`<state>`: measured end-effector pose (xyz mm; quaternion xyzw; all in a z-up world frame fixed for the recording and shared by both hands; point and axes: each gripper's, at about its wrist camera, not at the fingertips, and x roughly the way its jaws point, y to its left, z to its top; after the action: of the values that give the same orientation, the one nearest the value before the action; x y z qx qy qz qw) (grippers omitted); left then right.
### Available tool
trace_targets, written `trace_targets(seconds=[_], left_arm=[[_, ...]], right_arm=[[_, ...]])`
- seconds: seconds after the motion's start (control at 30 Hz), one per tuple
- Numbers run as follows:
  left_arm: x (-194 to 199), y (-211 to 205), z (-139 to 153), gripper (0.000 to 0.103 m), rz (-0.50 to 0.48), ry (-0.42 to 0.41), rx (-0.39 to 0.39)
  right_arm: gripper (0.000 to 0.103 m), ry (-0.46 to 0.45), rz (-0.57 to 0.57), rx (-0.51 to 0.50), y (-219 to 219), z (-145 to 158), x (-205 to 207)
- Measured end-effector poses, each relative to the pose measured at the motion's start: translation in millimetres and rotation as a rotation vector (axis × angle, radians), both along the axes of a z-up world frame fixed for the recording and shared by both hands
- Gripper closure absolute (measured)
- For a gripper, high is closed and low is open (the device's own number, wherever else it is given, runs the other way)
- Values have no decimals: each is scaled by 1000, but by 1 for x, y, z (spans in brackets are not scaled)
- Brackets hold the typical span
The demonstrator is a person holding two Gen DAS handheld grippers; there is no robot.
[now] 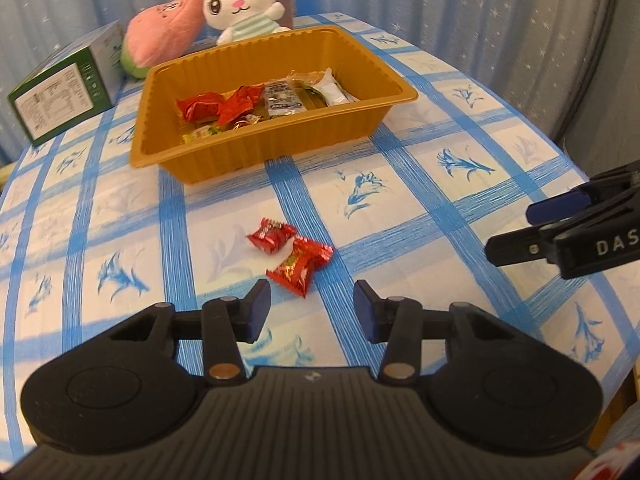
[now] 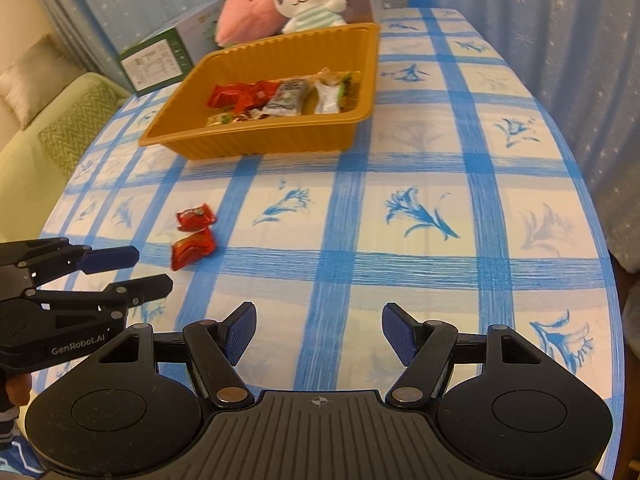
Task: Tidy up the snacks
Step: 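Lower the left gripper onto a small red candy and close it, then close the right gripper on the other small red candy while the left holds its candy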
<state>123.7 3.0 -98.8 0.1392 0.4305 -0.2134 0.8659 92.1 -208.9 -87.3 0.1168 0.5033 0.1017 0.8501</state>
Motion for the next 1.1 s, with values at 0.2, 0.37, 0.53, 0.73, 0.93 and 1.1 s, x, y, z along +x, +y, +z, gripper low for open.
trace_targets(seconds=[0.2, 0.37, 0.53, 0.73, 0.93, 1.1], left_arm=[[17, -4, -8, 63, -49, 5, 17], [28, -10, -15, 69, -87, 5, 43], [36, -11, -19, 71, -99, 18, 42], [42, -11, -27, 79, -93, 55, 40], [42, -10, -31, 83, -67, 68, 22], [41, -10, -30, 84, -56, 69, 15]], right_arm=[[33, 17, -40, -1, -5, -3, 2], [33, 28, -64, -5, -9, -6, 4], [33, 36, -83, -7, -13, -7, 7], [33, 40, -92, -8, -14, -8, 10], [33, 41, -91, -8, -14, -9, 10], [33, 41, -84, -8, -12, -9, 14]])
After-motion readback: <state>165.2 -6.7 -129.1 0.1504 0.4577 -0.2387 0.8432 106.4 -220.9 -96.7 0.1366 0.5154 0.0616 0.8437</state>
